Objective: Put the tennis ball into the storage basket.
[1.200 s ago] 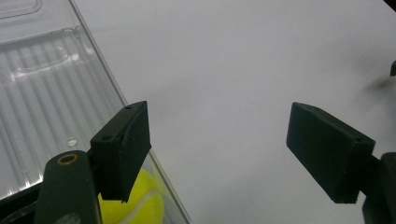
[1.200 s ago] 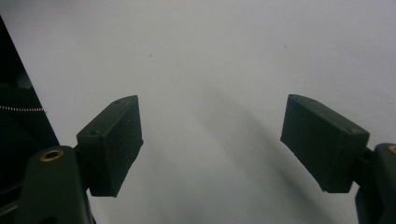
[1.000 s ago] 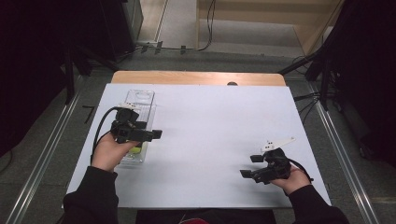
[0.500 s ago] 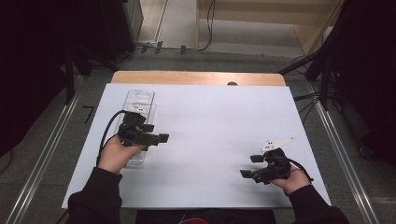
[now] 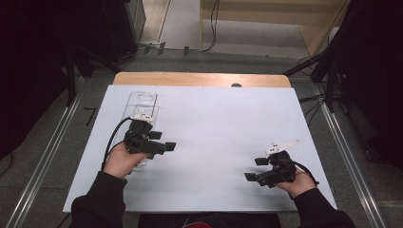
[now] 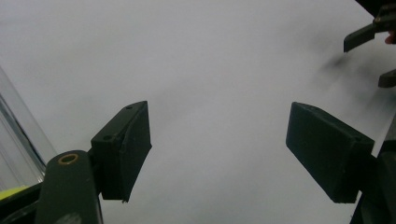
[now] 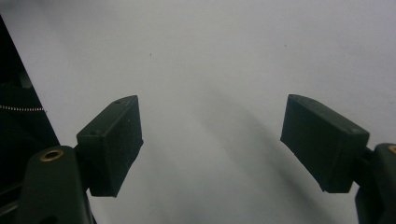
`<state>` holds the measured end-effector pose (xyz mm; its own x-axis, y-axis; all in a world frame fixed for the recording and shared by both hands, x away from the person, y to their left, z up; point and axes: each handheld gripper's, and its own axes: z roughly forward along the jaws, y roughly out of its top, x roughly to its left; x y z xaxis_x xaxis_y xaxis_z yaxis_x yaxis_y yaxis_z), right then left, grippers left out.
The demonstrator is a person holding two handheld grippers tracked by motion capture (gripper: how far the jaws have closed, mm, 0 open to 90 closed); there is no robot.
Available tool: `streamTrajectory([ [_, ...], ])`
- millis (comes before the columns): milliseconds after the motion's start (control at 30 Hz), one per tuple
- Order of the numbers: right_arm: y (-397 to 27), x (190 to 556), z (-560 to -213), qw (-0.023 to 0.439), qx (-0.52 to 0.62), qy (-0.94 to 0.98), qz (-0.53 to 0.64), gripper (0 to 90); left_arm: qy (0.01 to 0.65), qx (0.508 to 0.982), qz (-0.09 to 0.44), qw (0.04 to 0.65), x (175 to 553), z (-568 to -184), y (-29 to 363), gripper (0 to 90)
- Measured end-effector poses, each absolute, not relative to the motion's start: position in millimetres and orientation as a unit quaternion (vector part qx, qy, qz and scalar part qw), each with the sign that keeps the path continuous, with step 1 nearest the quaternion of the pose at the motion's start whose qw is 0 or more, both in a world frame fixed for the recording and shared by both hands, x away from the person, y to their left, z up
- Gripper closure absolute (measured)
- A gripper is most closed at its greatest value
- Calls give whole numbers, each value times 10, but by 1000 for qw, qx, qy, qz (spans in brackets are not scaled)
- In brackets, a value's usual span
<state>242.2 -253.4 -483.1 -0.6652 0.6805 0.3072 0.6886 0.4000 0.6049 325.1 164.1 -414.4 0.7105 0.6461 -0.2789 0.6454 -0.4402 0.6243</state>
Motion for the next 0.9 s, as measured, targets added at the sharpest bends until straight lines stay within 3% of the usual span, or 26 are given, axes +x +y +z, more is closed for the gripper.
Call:
streamTrajectory([
  [900, -2535, 2422, -4830, 5, -413, -835, -365, 185, 346, 862, 12, 371, 2965, -4352, 1734, 224],
])
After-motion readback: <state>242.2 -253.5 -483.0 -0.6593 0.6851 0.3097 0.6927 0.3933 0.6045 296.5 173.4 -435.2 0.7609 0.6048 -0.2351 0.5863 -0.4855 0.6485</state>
